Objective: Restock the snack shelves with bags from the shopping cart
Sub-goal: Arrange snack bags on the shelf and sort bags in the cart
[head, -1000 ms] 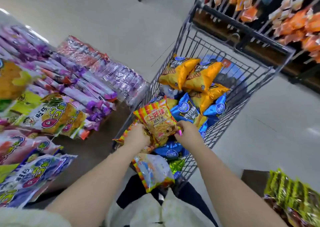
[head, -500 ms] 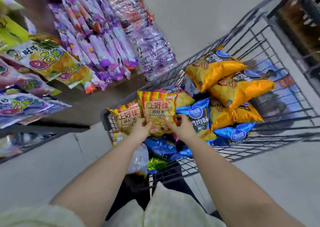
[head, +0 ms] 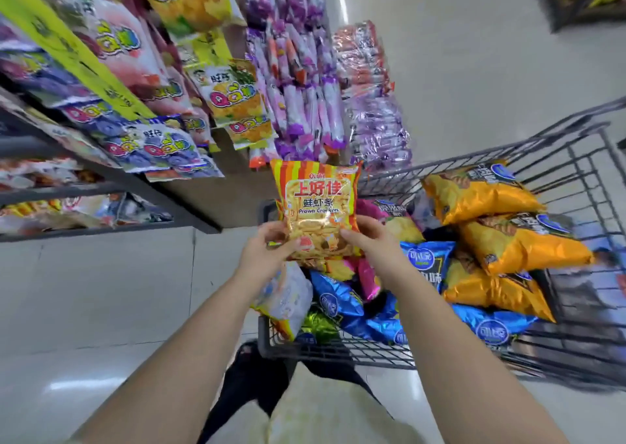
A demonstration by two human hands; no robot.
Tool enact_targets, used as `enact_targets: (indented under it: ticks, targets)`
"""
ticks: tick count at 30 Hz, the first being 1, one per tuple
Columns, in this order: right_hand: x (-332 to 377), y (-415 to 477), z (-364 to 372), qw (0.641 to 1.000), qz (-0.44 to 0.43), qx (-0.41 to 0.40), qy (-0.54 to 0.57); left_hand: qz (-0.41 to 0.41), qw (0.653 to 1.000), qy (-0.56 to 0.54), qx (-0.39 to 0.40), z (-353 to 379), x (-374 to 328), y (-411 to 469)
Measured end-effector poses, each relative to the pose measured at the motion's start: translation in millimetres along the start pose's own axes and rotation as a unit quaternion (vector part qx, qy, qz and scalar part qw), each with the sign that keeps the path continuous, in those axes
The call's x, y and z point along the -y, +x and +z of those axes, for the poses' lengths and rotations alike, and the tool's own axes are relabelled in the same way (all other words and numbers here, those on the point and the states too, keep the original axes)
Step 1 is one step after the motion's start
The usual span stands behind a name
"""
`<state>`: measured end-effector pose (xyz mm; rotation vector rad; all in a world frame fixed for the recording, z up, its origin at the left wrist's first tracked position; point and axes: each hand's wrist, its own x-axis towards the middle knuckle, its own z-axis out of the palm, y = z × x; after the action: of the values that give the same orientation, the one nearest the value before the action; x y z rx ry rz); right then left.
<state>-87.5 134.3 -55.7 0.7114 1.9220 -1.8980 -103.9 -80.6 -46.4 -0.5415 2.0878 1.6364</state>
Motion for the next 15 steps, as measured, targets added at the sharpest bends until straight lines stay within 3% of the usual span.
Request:
enact_targets:
  ticks: [10,15]
  targets:
    - [72.8,-29.5,171.1,0.979,-0.1,0.159,-0.074,0.0,0.979,-0.199,-0.045,-173.4,-2.3,-80.5]
    - [86.0,-72.6,296.0,0.959,-0.134,0.226,-0.107,0.008,0.949,-0.286,-0.134,-279.8,35.7,-128.6]
